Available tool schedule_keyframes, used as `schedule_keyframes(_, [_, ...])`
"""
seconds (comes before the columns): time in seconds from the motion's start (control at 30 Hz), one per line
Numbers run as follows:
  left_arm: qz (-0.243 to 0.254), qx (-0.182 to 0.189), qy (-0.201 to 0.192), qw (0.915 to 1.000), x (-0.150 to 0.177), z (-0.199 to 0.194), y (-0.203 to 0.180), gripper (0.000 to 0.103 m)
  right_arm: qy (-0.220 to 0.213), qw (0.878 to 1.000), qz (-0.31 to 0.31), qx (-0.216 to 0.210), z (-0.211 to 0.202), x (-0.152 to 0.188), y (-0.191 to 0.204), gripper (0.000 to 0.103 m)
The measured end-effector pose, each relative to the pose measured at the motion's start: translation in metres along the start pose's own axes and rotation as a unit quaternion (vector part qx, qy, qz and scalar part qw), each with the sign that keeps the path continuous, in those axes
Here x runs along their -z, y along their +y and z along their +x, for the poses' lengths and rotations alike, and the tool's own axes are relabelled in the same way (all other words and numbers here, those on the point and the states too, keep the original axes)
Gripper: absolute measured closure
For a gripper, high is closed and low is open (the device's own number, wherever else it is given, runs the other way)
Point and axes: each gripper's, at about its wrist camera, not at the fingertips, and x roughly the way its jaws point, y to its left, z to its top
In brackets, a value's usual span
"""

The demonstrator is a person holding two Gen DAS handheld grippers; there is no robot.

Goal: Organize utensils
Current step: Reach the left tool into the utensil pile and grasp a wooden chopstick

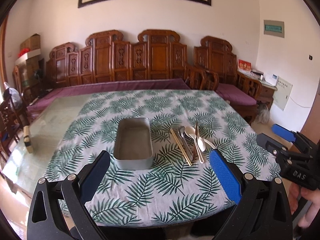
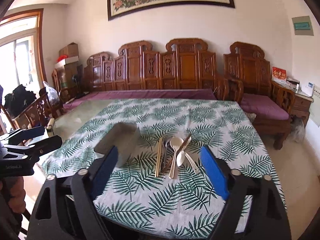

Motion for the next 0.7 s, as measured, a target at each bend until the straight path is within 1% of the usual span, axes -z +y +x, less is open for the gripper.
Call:
schedule_keyframes(0.03, [0.001, 0.003, 0.005, 1.0, 0.001, 0.007, 0.0, 0.006, 0.004, 1.0, -0.001, -0.001, 0.006, 0.002, -0.002, 0.026])
schedule_keyframes(0.07, [0.001, 0.008, 0.011, 0.9999, 0.002, 0.016, 0.0, 0.006, 0.011, 1.0, -0.004, -0.002, 0.016, 0.003, -0.006, 0.033])
schedule_keyframes(0.1, [0.003, 0.012, 0.015, 0.9998, 0.003, 0.022, -0.001, 0.006, 0.018, 1.0, -0.005, 0.0, 0.024, 0.005, -0.01, 0.037])
schedule_keyframes(0.13, [0.006, 0.014, 0.022, 0.9996, 0.003, 0.032, -0.002, 0.006, 0.024, 1.0, -0.004, 0.002, 0.033, 0.007, -0.015, 0.038])
schedule_keyframes(0.2, [0.009, 0.018, 0.035, 0.9992, 0.003, 0.05, -0.003, 0.006, 0.036, 0.999, 0.003, 0.003, 0.049, 0.01, -0.026, 0.045])
schedule_keyframes(0.3, [0.011, 0.029, 0.054, 0.9981, 0.002, 0.072, -0.005, 0.007, 0.055, 0.998, 0.017, 0.005, 0.073, 0.013, -0.043, 0.051])
schedule_keyframes(0.4, [0.013, 0.038, 0.063, 0.9972, -0.001, 0.09, -0.007, 0.007, 0.069, 0.997, 0.019, 0.009, 0.092, 0.017, -0.056, 0.051])
schedule_keyframes(0.63, [0.019, 0.055, 0.1, 0.9933, -0.002, 0.142, -0.019, 0.021, 0.106, 0.994, 0.038, 0.01, 0.138, 0.028, -0.087, 0.053])
schedule_keyframes(0.7, [0.02, 0.063, 0.119, 0.9907, 0.002, 0.16, -0.026, 0.025, 0.114, 0.993, 0.042, 0.009, 0.152, 0.031, -0.092, 0.053])
